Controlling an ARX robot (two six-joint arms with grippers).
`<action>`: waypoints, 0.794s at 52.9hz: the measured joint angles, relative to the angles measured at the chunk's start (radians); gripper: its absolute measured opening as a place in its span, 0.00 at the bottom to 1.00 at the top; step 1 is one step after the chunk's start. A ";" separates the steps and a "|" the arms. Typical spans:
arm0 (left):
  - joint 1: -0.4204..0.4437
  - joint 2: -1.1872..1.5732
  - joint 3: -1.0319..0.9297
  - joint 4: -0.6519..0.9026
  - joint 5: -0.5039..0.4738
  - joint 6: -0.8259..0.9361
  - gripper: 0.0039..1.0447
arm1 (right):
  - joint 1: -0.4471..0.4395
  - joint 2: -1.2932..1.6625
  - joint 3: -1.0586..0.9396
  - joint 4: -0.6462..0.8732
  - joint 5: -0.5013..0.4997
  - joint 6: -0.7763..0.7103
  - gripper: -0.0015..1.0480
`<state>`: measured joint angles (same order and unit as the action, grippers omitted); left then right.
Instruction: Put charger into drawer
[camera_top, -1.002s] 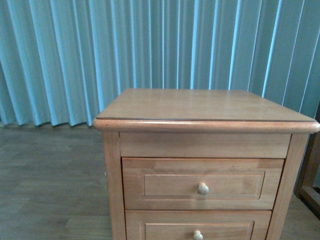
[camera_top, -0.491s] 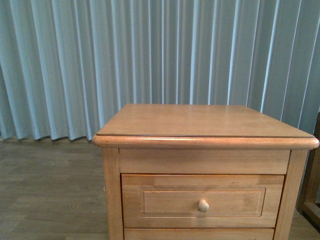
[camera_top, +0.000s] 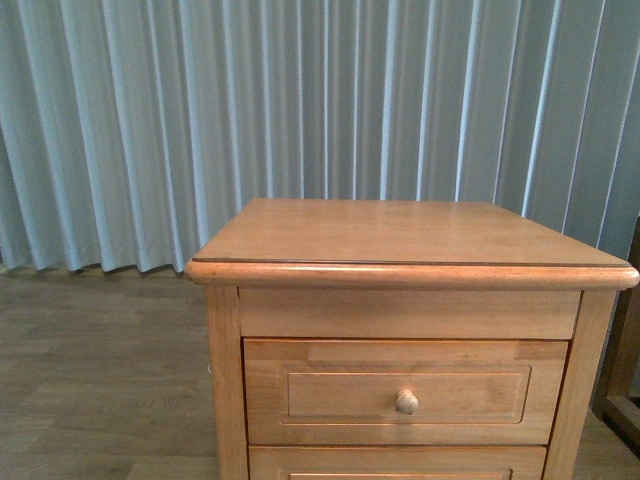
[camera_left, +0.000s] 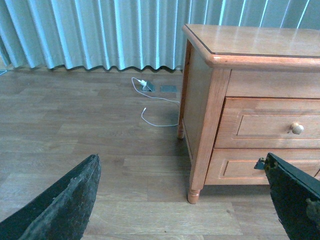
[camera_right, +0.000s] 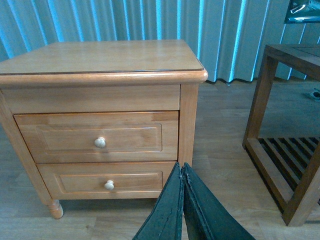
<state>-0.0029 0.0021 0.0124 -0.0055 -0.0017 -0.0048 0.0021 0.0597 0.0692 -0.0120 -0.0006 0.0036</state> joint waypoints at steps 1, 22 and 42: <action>0.000 0.000 0.000 0.000 0.000 0.000 0.95 | 0.000 -0.002 -0.002 0.001 0.000 0.000 0.02; 0.000 0.000 0.000 0.000 0.000 0.000 0.95 | 0.000 -0.054 -0.063 0.008 0.000 0.000 0.02; 0.000 0.000 0.000 0.000 0.000 0.000 0.95 | 0.000 -0.056 -0.063 0.008 0.000 -0.002 0.15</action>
<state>-0.0029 0.0017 0.0124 -0.0055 -0.0017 -0.0048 0.0021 0.0040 0.0059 -0.0036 -0.0006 0.0021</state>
